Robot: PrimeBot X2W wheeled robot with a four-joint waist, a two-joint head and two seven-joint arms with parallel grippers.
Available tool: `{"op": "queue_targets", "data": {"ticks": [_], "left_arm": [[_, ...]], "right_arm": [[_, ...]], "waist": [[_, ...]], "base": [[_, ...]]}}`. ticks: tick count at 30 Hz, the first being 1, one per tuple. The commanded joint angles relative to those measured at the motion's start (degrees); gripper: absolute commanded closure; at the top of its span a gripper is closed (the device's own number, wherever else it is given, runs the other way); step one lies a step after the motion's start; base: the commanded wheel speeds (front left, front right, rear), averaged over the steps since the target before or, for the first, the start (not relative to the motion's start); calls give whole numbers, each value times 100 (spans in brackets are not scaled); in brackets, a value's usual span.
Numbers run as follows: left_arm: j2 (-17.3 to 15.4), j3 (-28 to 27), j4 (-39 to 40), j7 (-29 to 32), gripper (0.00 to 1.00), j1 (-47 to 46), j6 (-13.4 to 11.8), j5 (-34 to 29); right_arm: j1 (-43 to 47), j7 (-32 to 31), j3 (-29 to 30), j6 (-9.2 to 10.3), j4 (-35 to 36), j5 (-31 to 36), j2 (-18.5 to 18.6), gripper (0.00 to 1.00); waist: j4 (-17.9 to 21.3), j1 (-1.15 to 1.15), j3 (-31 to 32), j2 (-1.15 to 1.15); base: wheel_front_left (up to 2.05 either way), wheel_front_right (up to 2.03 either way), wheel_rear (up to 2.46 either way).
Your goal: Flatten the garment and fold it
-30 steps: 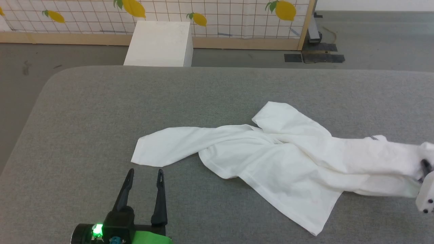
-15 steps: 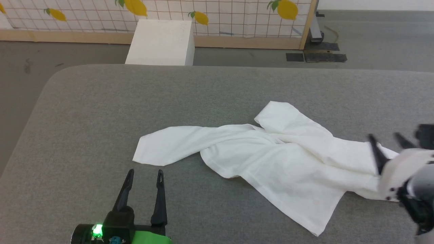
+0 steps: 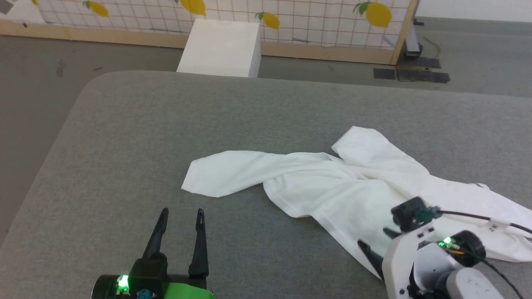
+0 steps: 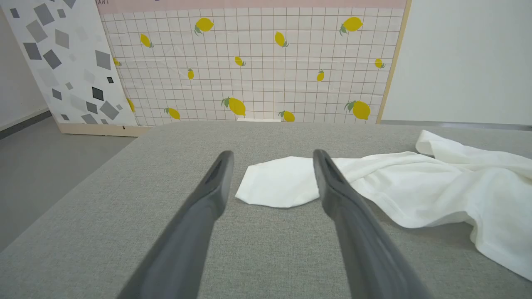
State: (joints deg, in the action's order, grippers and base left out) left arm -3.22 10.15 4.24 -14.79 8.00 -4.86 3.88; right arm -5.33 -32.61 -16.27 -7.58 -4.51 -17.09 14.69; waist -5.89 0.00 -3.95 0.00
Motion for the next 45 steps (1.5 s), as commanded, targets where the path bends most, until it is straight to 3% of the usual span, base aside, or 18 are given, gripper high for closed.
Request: {"op": "queue_targets", "data": {"ticks": [1,8,9,10,11,16,24,29,33,36,37,38,45], "left_arm": [[25,14,-22,-21,0,-88,11,49],[30,35,-54,-21,0,-125,10,69],[30,42,-57,-21,0,-132,14,69],[31,43,-60,-21,0,-140,14,68],[31,43,-64,-21,0,-147,13,68],[32,-11,-57,-21,0,-136,-11,78],[33,17,-76,-21,0,-171,39,108],[34,59,-99,-21,0,-181,51,140],[34,45,-117,-21,0,-158,78,123],[34,22,-142,-21,0,-152,109,110],[34,19,-154,-21,0,-152,124,103],[34,15,-164,-21,0,-150,136,99],[34,-30,-192,-21,0,-71,184,72]], "right_arm": [[-49,29,-58,9,-178,41,2,0],[-416,52,-535,9,-1177,321,11,0],[-483,113,-560,9,-1303,399,32,38],[-541,176,-612,9,-1380,453,53,61],[-594,258,-622,9,-1433,453,48,100],[-891,591,-725,9,-1295,268,14,100],[-903,369,-1293,9,-19,-612,158,100],[-433,-507,-2006,9,913,-1453,721,100],[-32,-866,-1973,9,1236,-1782,1128,100],[135,-816,-1854,9,1206,-1698,1236,100],[165,-778,-1820,9,1153,-1606,1252,60],[168,-718,-1819,9,1129,-1519,1257,0],[194,-106,-1352,9,1081,-1421,821,0]], "waist": [[-112,0,-46,0],[-298,0,-88,0],[-329,0,-100,0],[-343,0,-106,0],[-357,0,-113,0],[-314,0,-124,0],[5,0,-68,0],[170,0,-44,0],[258,0,-60,0],[297,0,-70,0],[308,0,-66,0],[316,0,-58,0],[395,0,93,0]], "base": [[0,0,0],[0,0,0],[0,0,0],[0,0,0],[0,0,0],[0,0,0],[0,0,0],[0,0,0],[0,0,0],[0,0,0],[0,0,0],[0,0,0],[0,0,0]]}}
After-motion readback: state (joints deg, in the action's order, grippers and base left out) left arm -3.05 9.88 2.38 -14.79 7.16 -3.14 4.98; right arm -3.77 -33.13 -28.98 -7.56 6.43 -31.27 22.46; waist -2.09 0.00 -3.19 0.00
